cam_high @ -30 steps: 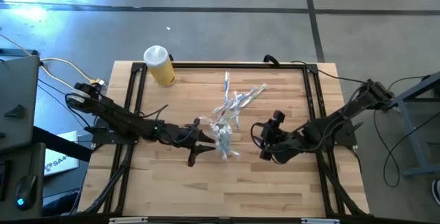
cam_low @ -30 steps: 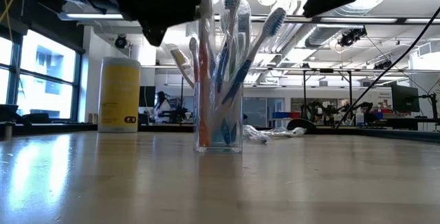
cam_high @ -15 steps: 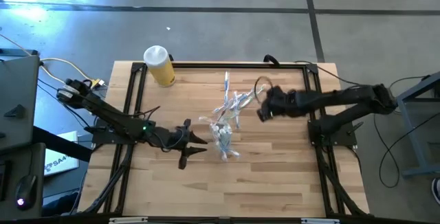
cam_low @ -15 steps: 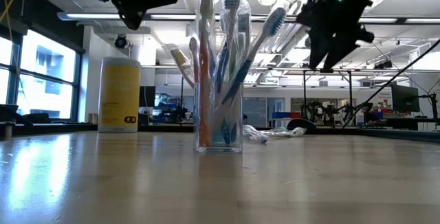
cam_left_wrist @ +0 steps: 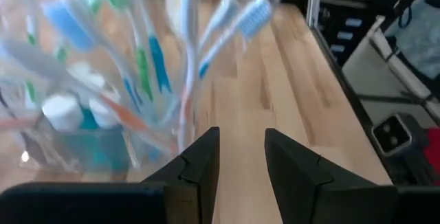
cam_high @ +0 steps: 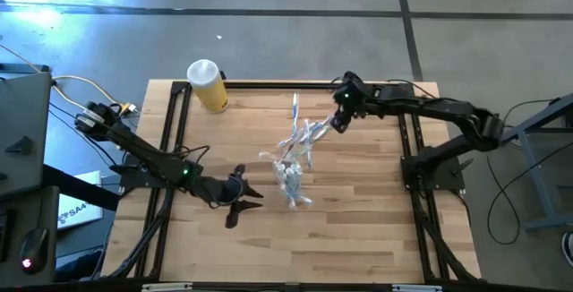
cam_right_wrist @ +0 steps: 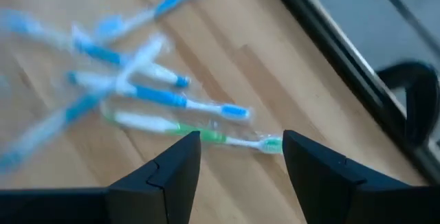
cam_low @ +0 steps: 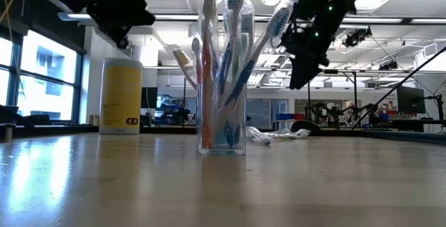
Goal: Pick & Place toothbrushing station
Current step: Put the green toothbrush into the transparent organizer
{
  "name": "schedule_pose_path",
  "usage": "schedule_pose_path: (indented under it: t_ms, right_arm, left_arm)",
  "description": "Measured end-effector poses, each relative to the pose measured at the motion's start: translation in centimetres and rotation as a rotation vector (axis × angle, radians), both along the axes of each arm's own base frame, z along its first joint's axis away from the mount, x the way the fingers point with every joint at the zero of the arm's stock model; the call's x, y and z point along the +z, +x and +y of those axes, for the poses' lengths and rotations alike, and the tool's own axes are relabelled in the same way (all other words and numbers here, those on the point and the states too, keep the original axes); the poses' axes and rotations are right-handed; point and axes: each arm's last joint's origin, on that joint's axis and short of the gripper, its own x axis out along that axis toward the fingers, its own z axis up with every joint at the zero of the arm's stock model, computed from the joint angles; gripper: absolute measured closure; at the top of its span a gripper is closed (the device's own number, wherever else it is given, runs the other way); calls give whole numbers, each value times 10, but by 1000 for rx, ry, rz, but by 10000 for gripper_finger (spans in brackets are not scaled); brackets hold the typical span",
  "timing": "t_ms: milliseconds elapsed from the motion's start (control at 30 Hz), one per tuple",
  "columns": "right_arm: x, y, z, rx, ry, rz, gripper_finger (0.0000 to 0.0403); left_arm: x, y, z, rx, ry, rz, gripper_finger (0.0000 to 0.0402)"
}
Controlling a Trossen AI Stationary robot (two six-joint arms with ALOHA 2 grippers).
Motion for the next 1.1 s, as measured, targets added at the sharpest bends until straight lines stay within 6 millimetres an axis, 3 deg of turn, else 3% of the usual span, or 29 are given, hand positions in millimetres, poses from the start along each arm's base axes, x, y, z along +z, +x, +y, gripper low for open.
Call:
schedule_pose_path:
  t_ms: [367, 800, 1100]
  right_arm:
    - [-46, 16, -12, 271, -62, 303, 204]
    - [-114, 31, -24, 512, -103, 663, 204]
    - [-122, 38, -29, 642, -213, 714, 204]
  left_arm:
    - [-3, -14, -23, -107, 15, 28, 288]
    - [-3, -14, -23, -111, 36, 29, 288]
    - [-3, -14, -23, -110, 45, 23, 288]
